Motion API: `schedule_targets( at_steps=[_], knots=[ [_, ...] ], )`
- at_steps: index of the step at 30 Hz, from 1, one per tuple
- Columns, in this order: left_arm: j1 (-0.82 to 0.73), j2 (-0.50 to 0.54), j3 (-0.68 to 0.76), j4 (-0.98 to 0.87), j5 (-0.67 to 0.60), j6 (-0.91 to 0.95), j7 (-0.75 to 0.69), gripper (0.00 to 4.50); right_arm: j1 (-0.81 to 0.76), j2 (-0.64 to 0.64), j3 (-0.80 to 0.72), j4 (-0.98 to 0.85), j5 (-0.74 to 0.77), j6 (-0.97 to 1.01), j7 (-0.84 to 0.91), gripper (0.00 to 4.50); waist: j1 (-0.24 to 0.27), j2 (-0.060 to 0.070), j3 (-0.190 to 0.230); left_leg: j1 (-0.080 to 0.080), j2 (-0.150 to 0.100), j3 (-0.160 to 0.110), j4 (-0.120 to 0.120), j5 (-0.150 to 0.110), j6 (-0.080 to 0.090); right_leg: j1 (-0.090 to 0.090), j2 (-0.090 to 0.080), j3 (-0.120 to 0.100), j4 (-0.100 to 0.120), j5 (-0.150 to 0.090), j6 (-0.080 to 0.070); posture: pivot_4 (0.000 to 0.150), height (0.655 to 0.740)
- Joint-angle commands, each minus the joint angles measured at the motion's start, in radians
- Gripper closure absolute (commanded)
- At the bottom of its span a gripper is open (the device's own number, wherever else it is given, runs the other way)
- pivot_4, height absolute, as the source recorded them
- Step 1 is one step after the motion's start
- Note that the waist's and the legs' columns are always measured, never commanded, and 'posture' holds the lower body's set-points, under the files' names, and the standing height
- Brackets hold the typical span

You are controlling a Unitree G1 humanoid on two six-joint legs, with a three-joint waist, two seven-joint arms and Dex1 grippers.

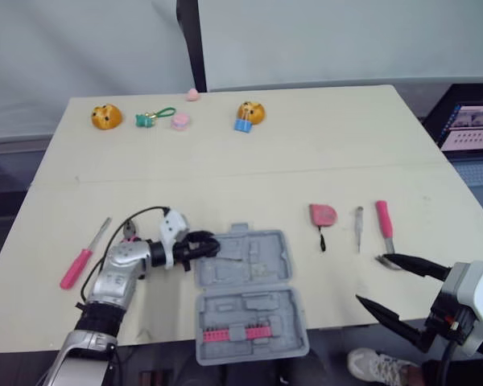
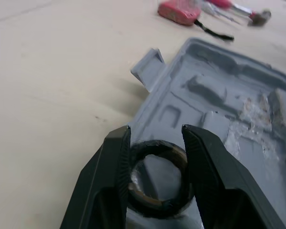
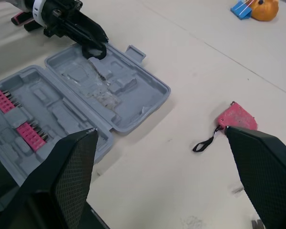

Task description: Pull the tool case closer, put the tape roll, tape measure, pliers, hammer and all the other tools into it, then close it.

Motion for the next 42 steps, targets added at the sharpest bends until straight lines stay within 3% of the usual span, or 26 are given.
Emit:
schedule_targets(
  at_steps=[1, 4, 7, 10, 15, 20, 25, 34, 37, 42],
  knots=[
    [-0.023, 0.082, 0.102, -0.204, -0.137, 0.176, -0.008, 2.62, -0.027, -0.024, 0.021, 0.015, 0.005, -0.002, -0.007, 0.0, -0.001, -0.001, 0.001, 0.0, 0.001, 0.0, 0.0, 0.0, 0.0, 0.0, 0.0, 0.0, 0.0, 0.0, 0.0, 0.15, 0.7155],
    [0.037, 0.177, 0.166, -0.347, -0.261, 0.346, -0.048, 2.62, -0.05, -0.036, 0.051, 0.043, 0.0, -0.004, 0.001, 0.0, -0.007, -0.001, 0.001, 0.0, 0.001, 0.0, 0.0, 0.0, 0.0, 0.0, 0.0, 0.0, -0.001, 0.0, 0.0, 0.15, 0.7155],
    [0.199, 0.296, 0.259, -0.48, -0.389, 0.493, -0.114, 2.62, -0.057, -0.037, 0.084, 0.083, -0.012, -0.018, 0.017, 0.0, -0.028, 0.0, 0.001, 0.001, 0.002, 0.0, -0.002, -0.001, -0.001, 0.0, 0.0, 0.0, -0.002, 0.0, -0.001, 0.15, 0.7155],
    [0.511, 0.362, 0.378, -0.563, -0.379, 0.456, -0.199, 2.62, -0.018, -0.031, 0.117, 0.135, -0.042, -0.035, 0.049, 0.0, -0.039, 0.001, 0.001, 0.001, 0.004, 0.001, -0.002, -0.002, -0.002, 0.001, 0.001, -0.001, -0.004, -0.001, -0.002, 0.15, 0.7155],
    [0.9, 0.327, 0.47, -0.592, -0.297, 0.284, -0.281, 2.62, 0.031, -0.023, 0.174, 0.198, -0.089, -0.066, 0.07, 0.0, -0.031, 0.0, 0.002, 0.002, 0.005, 0.001, -0.003, -0.003, -0.002, 0.002, 0.002, -0.001, -0.011, -0.001, -0.003, 0.15, 0.7155],
    [1.083, 0.249, 0.505, -0.533, -0.246, 0.134, -0.298, 2.62, 0.067, -0.005, 0.204, 0.232, -0.122, -0.109, 0.076, 0.0, -0.011, 0.001, 0.003, 0.001, 0.006, 0.0, 0.0, -0.009, -0.002, 0.002, -0.001, 0.0, -0.012, -0.003, -0.006, 0.15, 0.7155],
    [1.13, 0.198, 0.503, -0.384, -0.198, -0.026, -0.341, 2.62, 0.112, 0.014, 0.209, 0.226, -0.128, -0.128, 0.078, 0.0, -0.015, 0.004, 0.002, 0.001, 0.007, 0.0, -0.001, -0.011, -0.002, 0.001, -0.001, 0.0, -0.011, -0.004, -0.007, 0.15, 0.7155],
    [0.99, 0.214, 0.468, -0.157, -0.189, -0.136, -0.4, 2.62, 0.131, 0.009, 0.19, 0.219, -0.121, -0.13, 0.079, 0.0, -0.021, 0.004, 0.002, 0.001, 0.008, 0.001, 0.0, -0.012, -0.001, 0.0, 0.0, -0.001, -0.011, -0.004, -0.007, 0.15, 0.7155],
    [0.943, 0.223, 0.467, -0.163, -0.22, -0.131, -0.419, 2.62, 0.133, 0.008, 0.177, 0.2, -0.114, -0.123, 0.072, 0.0, -0.023, 0.004, 0.002, 0.001, 0.008, 0.001, 0.0, -0.012, -0.002, 0.0, 0.0, -0.001, -0.011, -0.004, -0.007, 0.15, 0.7155],
    [0.857, 0.265, 0.481, -0.321, -0.321, -0.098, -0.476, 2.62, 0.059, -0.005, 0.168, 0.133, -0.053, -0.044, 0.008, 0.0, -0.023, 0.004, 0.002, 0.002, 0.008, 0.002, 0.001, -0.012, -0.002, 0.001, 0.0, -0.001, -0.01, -0.003, -0.006, 0.15, 0.7155]
  ],
)
